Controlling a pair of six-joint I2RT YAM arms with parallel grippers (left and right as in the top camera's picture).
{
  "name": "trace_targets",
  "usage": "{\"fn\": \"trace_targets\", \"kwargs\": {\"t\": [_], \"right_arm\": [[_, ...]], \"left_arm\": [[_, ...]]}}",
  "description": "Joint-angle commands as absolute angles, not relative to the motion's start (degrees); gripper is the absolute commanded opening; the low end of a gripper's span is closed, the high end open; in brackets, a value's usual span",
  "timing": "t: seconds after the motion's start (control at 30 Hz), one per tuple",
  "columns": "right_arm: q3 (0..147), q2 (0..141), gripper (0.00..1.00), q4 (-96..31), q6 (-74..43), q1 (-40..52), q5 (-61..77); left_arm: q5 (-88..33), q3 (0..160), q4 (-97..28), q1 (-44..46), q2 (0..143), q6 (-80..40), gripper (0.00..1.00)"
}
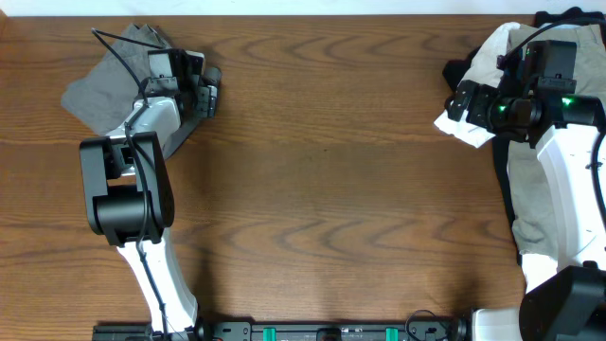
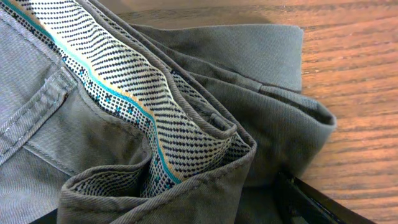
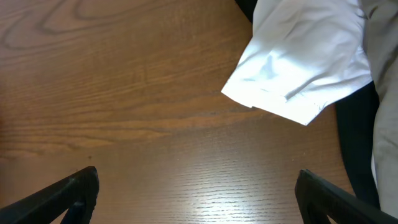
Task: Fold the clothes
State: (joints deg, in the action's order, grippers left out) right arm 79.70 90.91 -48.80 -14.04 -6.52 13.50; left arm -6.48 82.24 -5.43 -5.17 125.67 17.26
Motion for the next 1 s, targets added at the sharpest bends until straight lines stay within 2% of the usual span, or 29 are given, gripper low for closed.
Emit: {"fn": "trace_targets", "kwargs": {"t": [0.0, 0.27, 0.47, 0.73, 0.87, 0.97], "right_arm": [[79.44, 91.09, 0.99, -48.71, -14.06, -5.93, 13.54], [78.67, 91.09, 0.99, -48.75, -14.09, -5.93, 13.54], [78.52, 91.09, 0.99, -49.10, -14.09, -5.93, 13.56], [78.52, 91.09, 0.99, -49.10, -14.09, -5.93, 13.54], [78.52, 91.09, 0.99, -48.75, -14.09, -5.93, 13.54], [78.52, 91.09, 0.99, -48.66, -14.09, -5.93, 13.56]], "left_arm": [[-7.09, 81.23, -4.51, -4.47, 130.28, 11.53, 0.79], [-6.20, 81.23, 11.81, -4.54, 133.16, -13.56, 0.79], [5.13, 81.23, 22.94, -4.58, 135.55, -26.94, 0.79], [11.16, 81.45, 36.34, -5.52, 135.66, -26.00, 0.80], [8.78, 81.82, 34.87, -6.48, 133.58, -18.11, 0.80], [8.60, 81.82, 28.95, -6.70, 129.08, -12.86, 0.80]]}}
